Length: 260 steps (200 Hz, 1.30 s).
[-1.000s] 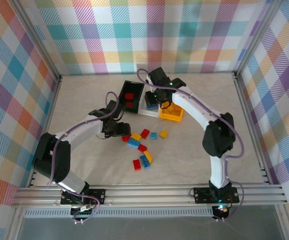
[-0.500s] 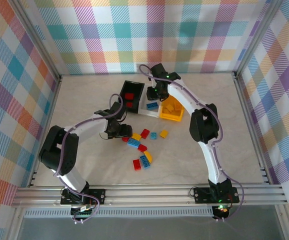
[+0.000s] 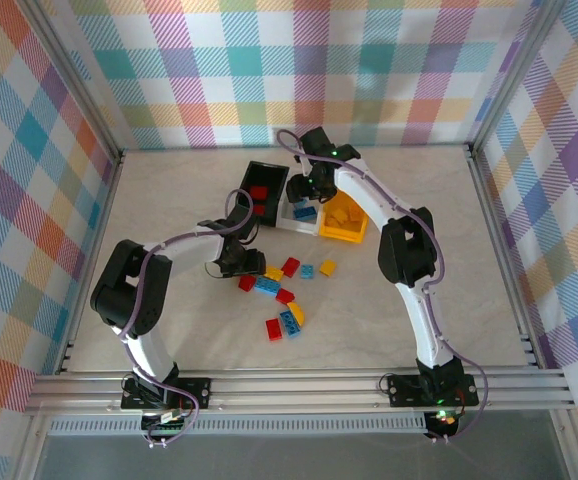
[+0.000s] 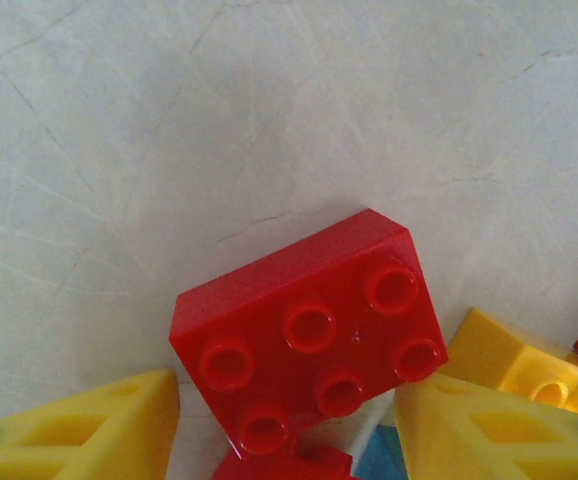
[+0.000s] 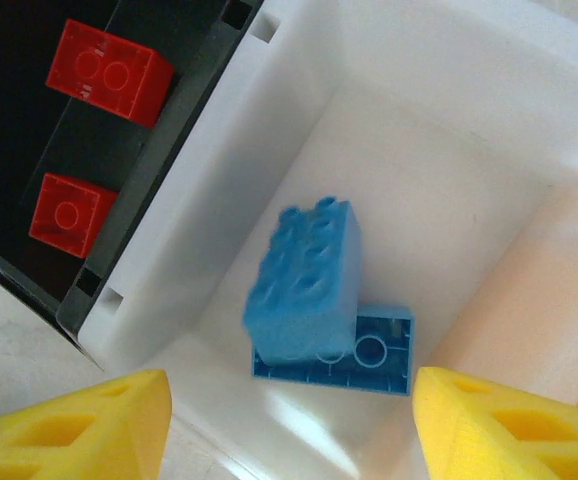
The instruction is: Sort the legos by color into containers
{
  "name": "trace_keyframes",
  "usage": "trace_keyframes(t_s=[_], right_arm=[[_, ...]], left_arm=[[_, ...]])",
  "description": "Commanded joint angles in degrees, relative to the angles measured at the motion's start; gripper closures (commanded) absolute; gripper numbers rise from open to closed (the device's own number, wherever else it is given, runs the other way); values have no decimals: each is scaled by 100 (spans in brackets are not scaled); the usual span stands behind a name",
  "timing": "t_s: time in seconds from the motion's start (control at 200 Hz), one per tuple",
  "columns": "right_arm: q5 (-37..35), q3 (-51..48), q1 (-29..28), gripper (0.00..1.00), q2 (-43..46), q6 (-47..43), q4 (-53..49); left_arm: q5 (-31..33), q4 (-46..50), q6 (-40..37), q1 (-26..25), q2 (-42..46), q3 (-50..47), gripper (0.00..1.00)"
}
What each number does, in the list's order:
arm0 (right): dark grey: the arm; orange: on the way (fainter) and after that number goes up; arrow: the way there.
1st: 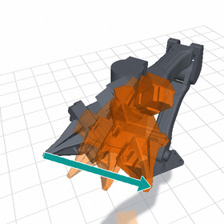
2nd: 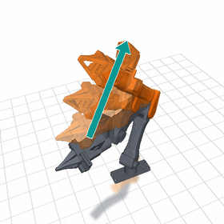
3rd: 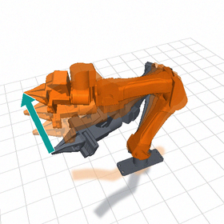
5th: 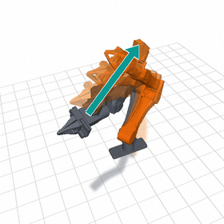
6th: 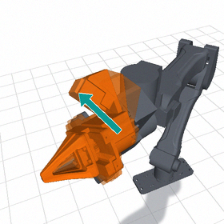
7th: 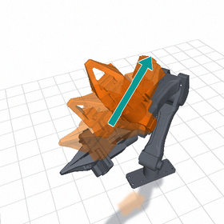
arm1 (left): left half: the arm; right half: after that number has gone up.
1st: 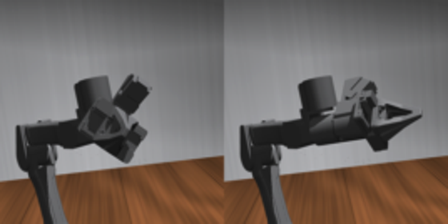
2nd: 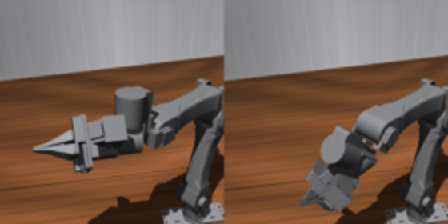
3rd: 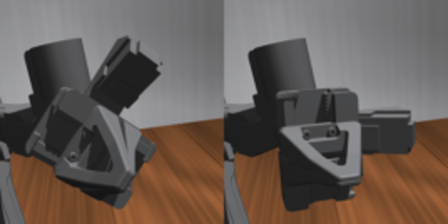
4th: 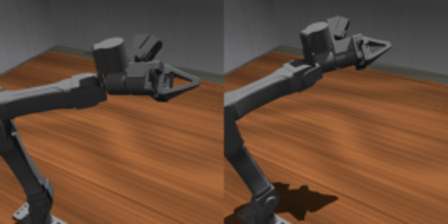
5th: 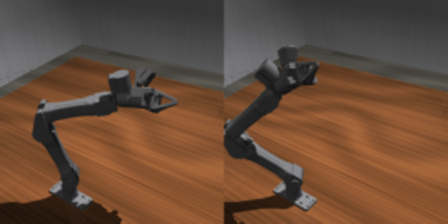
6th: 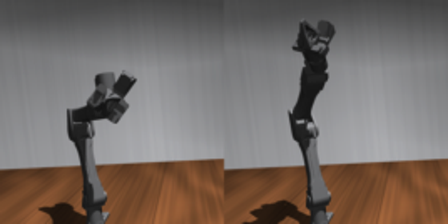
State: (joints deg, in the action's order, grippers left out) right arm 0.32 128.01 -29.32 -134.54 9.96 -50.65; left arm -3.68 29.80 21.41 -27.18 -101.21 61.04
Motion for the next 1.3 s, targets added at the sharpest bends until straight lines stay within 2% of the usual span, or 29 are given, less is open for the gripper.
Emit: trace_keyframes(t_s=[0.0,0.195,0.375,0.69,0.85,1.05,1.295], right_arm=[[121,-228,9,34,427,37,56],[218,-1055,2,33,1291,219,328],[334,-2158,-45,31,2250,468,699],[319,-3658,-170,30,3566,717,1004],[294,-4019,-192,29,3842,775,1031],[289,-4201,-263,29,4070,835,1048],[249,-4613,-479,30,4530,941,1015]], left_arm=[[-12,37,-56,-35,-102,75,46],[-8,230,-56,-46,17,58,46],[-27,360,-61,-84,237,-66,41],[-45,504,-66,-191,614,-374,42],[75,536,-98,-218,804,-574,43],[96,399,-195,-218,530,-513,44],[39,294,-207,-218,226,-441,54]])
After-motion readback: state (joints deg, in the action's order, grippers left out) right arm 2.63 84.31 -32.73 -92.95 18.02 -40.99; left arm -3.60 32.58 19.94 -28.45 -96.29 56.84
